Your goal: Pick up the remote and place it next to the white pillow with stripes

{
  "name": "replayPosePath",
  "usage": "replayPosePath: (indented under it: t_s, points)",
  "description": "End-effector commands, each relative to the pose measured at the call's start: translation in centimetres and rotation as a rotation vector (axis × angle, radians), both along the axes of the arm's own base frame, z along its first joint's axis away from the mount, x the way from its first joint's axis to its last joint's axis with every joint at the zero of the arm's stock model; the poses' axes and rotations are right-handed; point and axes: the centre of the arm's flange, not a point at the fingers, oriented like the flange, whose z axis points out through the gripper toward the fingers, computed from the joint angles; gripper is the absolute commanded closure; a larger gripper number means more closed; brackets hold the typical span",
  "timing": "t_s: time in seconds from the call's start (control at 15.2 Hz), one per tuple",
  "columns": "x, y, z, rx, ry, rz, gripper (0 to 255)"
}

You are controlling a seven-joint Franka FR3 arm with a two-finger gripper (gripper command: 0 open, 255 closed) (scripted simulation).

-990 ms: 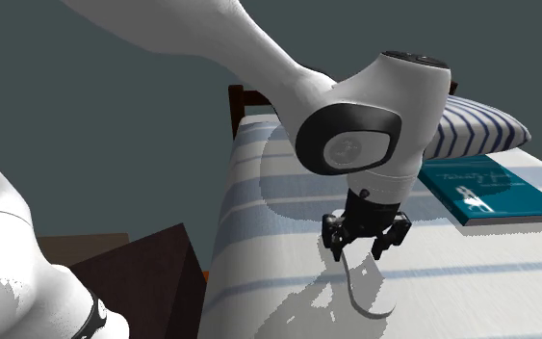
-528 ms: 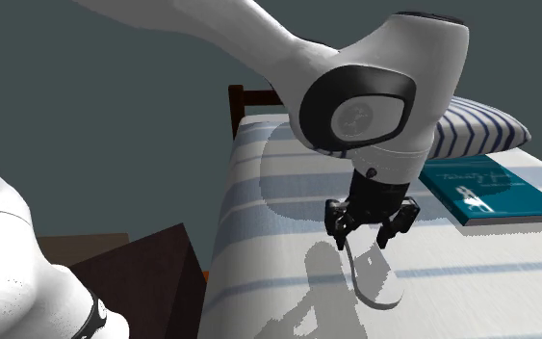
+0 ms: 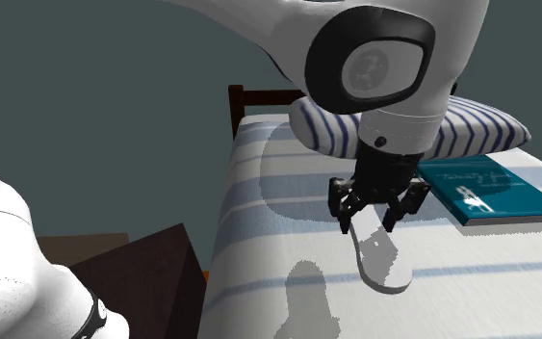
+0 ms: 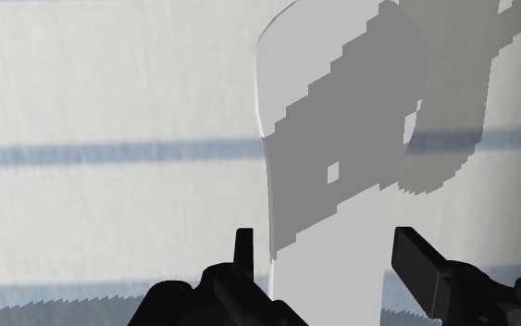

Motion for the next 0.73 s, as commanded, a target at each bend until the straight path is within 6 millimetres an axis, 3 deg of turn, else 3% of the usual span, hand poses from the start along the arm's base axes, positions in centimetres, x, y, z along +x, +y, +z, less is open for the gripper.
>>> replayPosePath:
  t_s: [0.0, 0.66]
  points:
    - [-0.1, 0.0, 1.1, 0.000, 0.000, 0.000, 255]
    - [-0.1, 0.0, 6.4, 0.000, 0.000, 0.000, 255]
